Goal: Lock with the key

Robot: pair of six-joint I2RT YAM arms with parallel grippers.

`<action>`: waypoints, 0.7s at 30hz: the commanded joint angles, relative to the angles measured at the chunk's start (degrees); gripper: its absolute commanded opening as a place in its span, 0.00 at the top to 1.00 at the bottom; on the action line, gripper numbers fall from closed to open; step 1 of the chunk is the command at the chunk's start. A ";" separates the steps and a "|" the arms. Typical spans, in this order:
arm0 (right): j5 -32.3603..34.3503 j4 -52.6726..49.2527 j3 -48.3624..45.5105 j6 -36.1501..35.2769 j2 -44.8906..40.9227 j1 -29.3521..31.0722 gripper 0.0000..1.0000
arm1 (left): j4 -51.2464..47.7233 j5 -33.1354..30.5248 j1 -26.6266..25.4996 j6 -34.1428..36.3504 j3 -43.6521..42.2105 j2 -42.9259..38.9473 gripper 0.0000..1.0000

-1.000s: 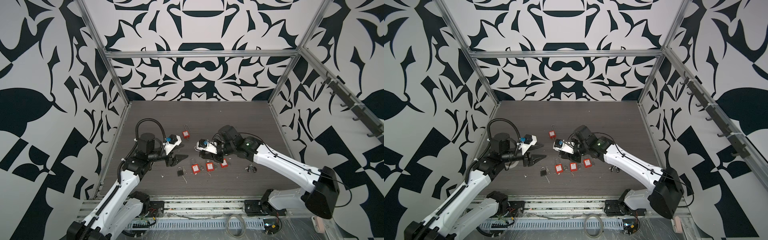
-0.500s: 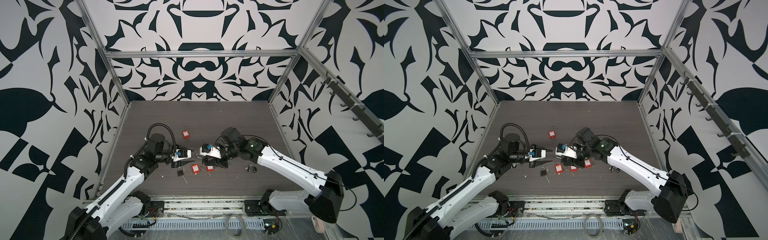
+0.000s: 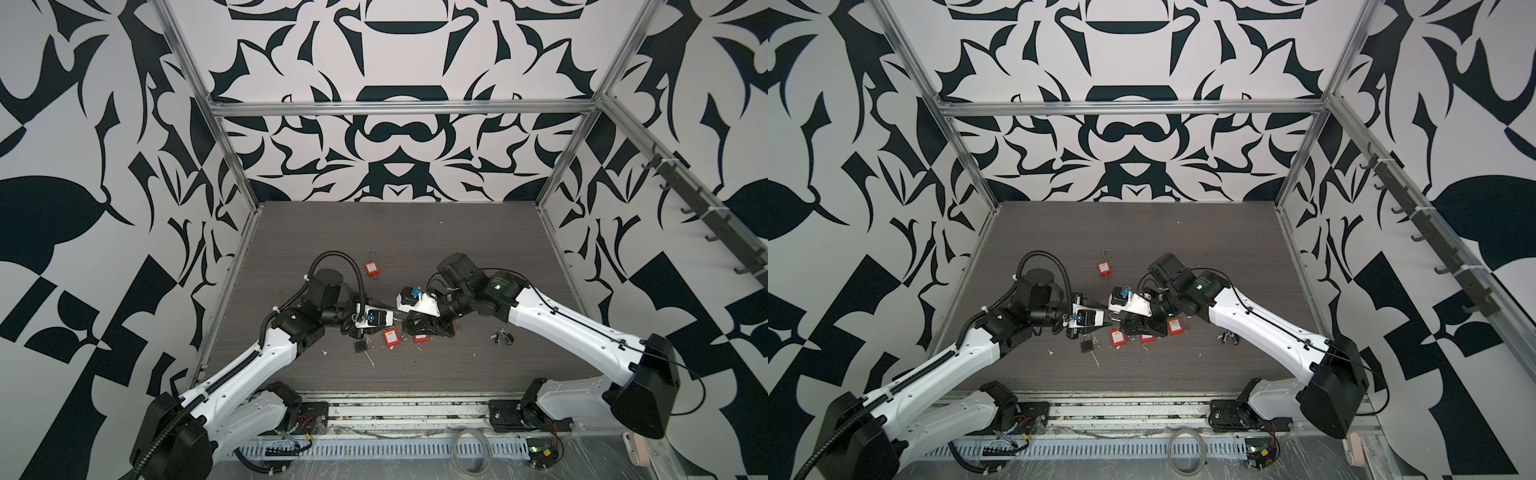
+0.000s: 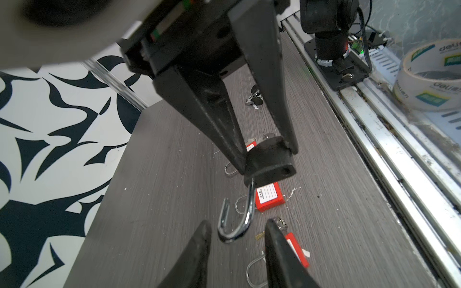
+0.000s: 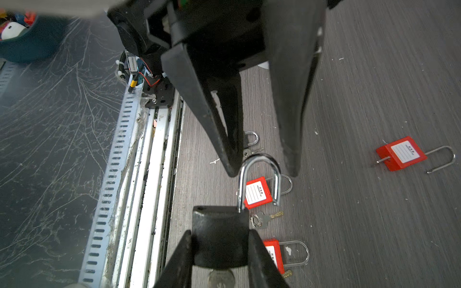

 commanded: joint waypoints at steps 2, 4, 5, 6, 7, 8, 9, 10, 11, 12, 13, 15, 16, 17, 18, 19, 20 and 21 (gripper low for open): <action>-2.80 -1.09 2.93 0.61 -0.12 0.16 0.81 | 0.41 -1.35 -1.43 2.76 1.45 -0.06 0.68; -2.99 -1.40 3.03 0.61 -0.01 0.16 0.81 | 0.33 -1.66 -1.92 2.84 1.45 -0.12 0.72; -3.07 -1.52 3.11 0.61 0.14 0.16 0.81 | 0.34 -1.97 -2.21 2.88 1.32 -0.19 0.74; -3.16 -1.69 3.24 0.61 0.28 0.16 0.81 | 0.34 -2.11 -2.39 2.93 1.30 -0.32 0.76; -3.36 -1.93 3.46 0.61 0.49 0.16 0.81 | 0.25 -2.17 -2.53 2.93 1.21 -0.28 0.78; -3.51 -2.19 3.59 0.61 0.64 0.16 0.81 | 0.20 -2.35 -2.69 2.94 1.20 -0.36 0.79; -3.61 -2.46 3.73 0.61 0.85 0.16 0.81 | 0.07 -2.43 -2.92 3.01 1.27 -0.44 0.80; -3.61 -2.72 3.95 0.61 1.02 0.16 0.81 | -0.19 -2.53 -3.05 3.02 1.21 -0.54 0.82; -3.67 -2.92 4.06 0.57 1.17 0.16 0.80 | -0.44 -2.52 -3.19 2.94 1.20 -0.71 0.82; -3.70 -3.19 4.25 0.49 1.30 0.16 0.80 | -0.71 -2.55 -3.36 2.91 1.22 -0.80 0.83; -3.68 -3.38 4.42 0.35 1.40 0.16 0.79 | -1.00 -2.50 -3.49 2.77 1.21 -0.96 0.85; -3.41 -3.65 4.82 -0.11 1.57 0.16 0.76 | -1.69 -2.19 -3.74 2.15 1.36 -1.22 0.88; -2.56 -3.55 5.08 -0.91 1.56 0.16 0.73 | -2.16 -2.05 -3.76 1.51 1.49 -1.33 0.91; -0.98 -2.84 5.22 -0.91 1.37 0.17 0.69 | -2.46 -1.79 -3.79 0.59 1.52 -1.45 0.93; 0.77 -1.79 5.22 -0.50 0.89 0.16 0.62 | -2.65 -1.76 -3.77 -0.64 1.54 -1.58 0.95; 1.53 -0.88 5.03 -0.53 0.25 0.16 0.56 | -2.74 -1.51 -3.76 -1.89 1.49 -1.88 0.97; 1.99 -0.16 4.73 -0.52 -0.33 0.16 0.52 | -2.67 -1.44 -3.77 -3.47 1.45 -2.02 0.98; 2.08 0.20 4.54 -0.90 -0.89 0.16 0.49 | -2.72 -0.91 -3.76 -5.86 1.50 -2.23 1.00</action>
